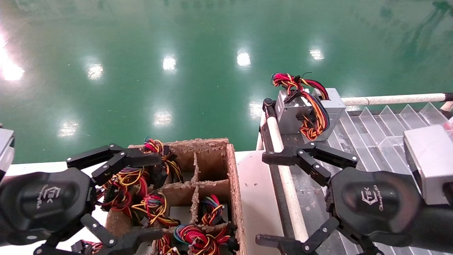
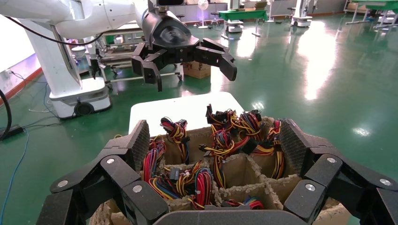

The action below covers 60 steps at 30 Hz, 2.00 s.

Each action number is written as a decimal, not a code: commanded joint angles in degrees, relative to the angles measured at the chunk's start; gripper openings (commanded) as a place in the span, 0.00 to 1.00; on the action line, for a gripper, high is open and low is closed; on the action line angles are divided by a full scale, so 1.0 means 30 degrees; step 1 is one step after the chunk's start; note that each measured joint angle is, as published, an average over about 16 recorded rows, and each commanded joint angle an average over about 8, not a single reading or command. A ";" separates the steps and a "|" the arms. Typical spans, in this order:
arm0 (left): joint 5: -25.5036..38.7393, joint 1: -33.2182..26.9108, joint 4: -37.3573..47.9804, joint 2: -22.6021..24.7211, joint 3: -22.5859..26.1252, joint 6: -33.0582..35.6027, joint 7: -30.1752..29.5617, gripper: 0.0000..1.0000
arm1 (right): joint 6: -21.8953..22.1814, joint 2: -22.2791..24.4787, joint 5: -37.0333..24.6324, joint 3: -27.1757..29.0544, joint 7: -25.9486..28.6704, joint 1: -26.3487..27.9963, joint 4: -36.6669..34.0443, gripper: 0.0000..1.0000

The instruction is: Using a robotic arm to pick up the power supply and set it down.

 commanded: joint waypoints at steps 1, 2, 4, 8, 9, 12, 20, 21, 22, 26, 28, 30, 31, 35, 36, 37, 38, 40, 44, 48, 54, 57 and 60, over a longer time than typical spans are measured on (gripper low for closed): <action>0.0000 0.0000 0.0000 0.0000 0.0000 0.0000 0.0000 0.00 | -0.0004 0.0010 0.0050 0.0023 0.0014 -0.0001 -0.0001 1.00; 0.0000 0.0000 0.0000 0.0000 0.0000 0.0000 0.0000 0.00 | 0.0003 -0.0007 0.0027 0.0004 0.0016 -0.0011 -0.0013 1.00; 0.0000 0.0000 0.0000 0.0000 0.0000 0.0000 0.0000 0.00 | 0.0025 -0.0067 -0.0098 -0.0075 0.0003 -0.0018 -0.0027 1.00; 0.0000 -0.0001 0.0001 0.0000 0.0001 0.0001 0.0000 0.00 | 0.0105 -0.0305 -0.0582 -0.0399 0.0053 -0.0001 -0.0031 1.00; 0.0000 -0.0001 0.0001 0.0000 0.0001 0.0001 0.0000 0.00 | 0.0134 -0.0388 -0.0764 -0.0515 0.0079 0.0023 -0.0031 1.00; 0.0000 -0.0001 0.0001 0.0000 0.0001 0.0001 0.0001 0.00 | 0.0251 -0.0700 -0.1365 -0.0910 0.0232 0.0167 -0.0081 1.00; 0.0000 -0.0001 0.0002 0.0000 0.0001 0.0001 0.0001 0.00 | 0.0505 -0.2147 -0.3808 -0.2464 0.0660 0.1102 -0.0556 1.00; 0.0000 -0.0001 0.0002 0.0000 0.0001 0.0001 0.0001 0.00 | 0.0490 -0.2379 -0.4100 -0.2670 0.0674 0.1233 -0.0663 1.00; 0.0000 -0.0002 0.0002 0.0000 0.0001 0.0001 0.0001 0.00 | 0.0464 -0.2624 -0.4379 -0.2875 0.0674 0.1358 -0.0780 1.00; 0.0000 -0.0002 0.0002 0.0000 0.0001 0.0001 0.0001 0.00 | 0.0355 -0.3548 -0.5304 -0.3587 0.0586 0.1734 -0.1319 1.00; 0.0000 -0.0002 0.0002 0.0000 0.0002 0.0001 0.0001 0.00 | 0.0341 -0.3976 -0.5765 -0.3918 0.0554 0.1908 -0.1631 0.82; 0.0000 -0.0002 0.0002 0.0000 0.0002 0.0001 0.0001 0.00 | 0.0381 -0.4402 -0.6187 -0.4214 0.0549 0.2086 -0.1991 0.57; 0.0000 -0.0002 0.0002 0.0000 0.0002 0.0001 0.0001 0.00 | 0.0401 -0.4619 -0.6395 -0.4362 0.0549 0.2179 -0.2186 0.45; 0.0000 -0.0002 0.0002 0.0000 0.0002 0.0001 0.0001 0.00 | 0.0479 -0.5479 -0.7037 -0.4840 0.0544 0.2596 -0.3037 0.01; 0.0000 -0.0002 0.0002 0.0000 0.0002 0.0001 0.0001 0.00 | 0.0467 -0.5681 -0.7151 -0.4938 0.0529 0.2711 -0.3250 0.00; 0.0000 -0.0002 0.0002 0.0000 0.0002 0.0001 0.0001 0.00 | 0.0435 -0.5885 -0.7264 -0.5040 0.0512 0.2838 -0.3466 0.00; 0.0000 -0.0002 0.0002 0.0000 0.0002 0.0001 0.0001 0.00 | 0.0390 -0.6089 -0.7372 -0.5143 0.0498 0.2972 -0.3682 0.00; 0.0000 -0.0002 0.0002 0.0000 0.0002 0.0001 0.0001 0.00 | 0.0287 -0.6489 -0.7595 -0.5352 0.0476 0.3255 -0.4111 0.00; -0.0001 -0.0002 0.0002 0.0000 0.0002 0.0001 0.0001 0.00 | 0.0088 -0.7197 -0.8038 -0.5757 0.0457 0.3756 -0.4918 0.00; -0.0001 -0.0002 0.0002 0.0000 0.0002 0.0001 0.0001 0.00 | 0.0061 -0.7667 -0.8517 -0.6080 0.0398 0.4106 -0.5520 0.00; -0.0001 -0.0002 0.0002 0.0000 0.0003 0.0001 0.0001 0.00 | 0.0204 -0.7822 -0.9174 -0.6370 0.0384 0.4400 -0.5708 0.00; -0.0001 -0.0002 0.0002 0.0000 0.0003 0.0001 0.0001 0.00 | 0.0216 -0.7702 -0.9278 -0.6398 0.0475 0.4420 -0.5551 0.00; -0.0001 -0.0002 0.0002 0.0000 0.0003 0.0001 0.0001 0.00 | 0.0199 -0.7504 -0.9235 -0.6355 0.0612 0.4369 -0.5328 0.00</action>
